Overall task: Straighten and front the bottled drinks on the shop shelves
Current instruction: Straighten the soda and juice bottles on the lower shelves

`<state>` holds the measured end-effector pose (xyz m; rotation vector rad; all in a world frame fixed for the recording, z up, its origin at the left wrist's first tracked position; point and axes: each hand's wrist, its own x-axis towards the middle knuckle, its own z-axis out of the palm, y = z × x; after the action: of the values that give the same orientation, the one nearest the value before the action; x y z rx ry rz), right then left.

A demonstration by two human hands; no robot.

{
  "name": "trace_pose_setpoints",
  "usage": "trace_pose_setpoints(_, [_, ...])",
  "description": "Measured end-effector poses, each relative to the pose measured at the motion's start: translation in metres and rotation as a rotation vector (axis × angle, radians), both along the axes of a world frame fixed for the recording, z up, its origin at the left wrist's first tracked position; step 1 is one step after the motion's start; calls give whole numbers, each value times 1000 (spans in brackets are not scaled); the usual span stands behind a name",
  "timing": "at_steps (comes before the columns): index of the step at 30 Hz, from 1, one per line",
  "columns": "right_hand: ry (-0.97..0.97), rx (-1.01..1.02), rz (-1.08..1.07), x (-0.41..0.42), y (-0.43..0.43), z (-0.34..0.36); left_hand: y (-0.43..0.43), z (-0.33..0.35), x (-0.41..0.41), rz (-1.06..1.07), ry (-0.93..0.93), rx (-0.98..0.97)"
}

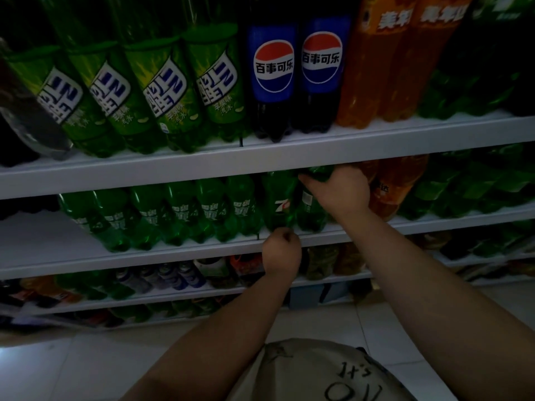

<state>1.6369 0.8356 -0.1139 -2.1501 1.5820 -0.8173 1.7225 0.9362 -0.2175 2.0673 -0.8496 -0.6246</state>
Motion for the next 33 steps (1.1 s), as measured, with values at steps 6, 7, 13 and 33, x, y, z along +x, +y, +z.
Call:
trace_pose_setpoints(6, [-4,-10,150,-15,-4,6,-2,3,-16,-304,-6,-77])
trace_pose_setpoints(7, [1,-20,144,-15,-4,7,-3,4,-20,-363,12,-66])
trace_pose_setpoints(13, [75,-85,157,-18,0,11,-13,20,-41,-423,180,20])
trace_pose_setpoints(33, [-31,183,285,-27,-11,10,0,32,-43,-516,25,-14])
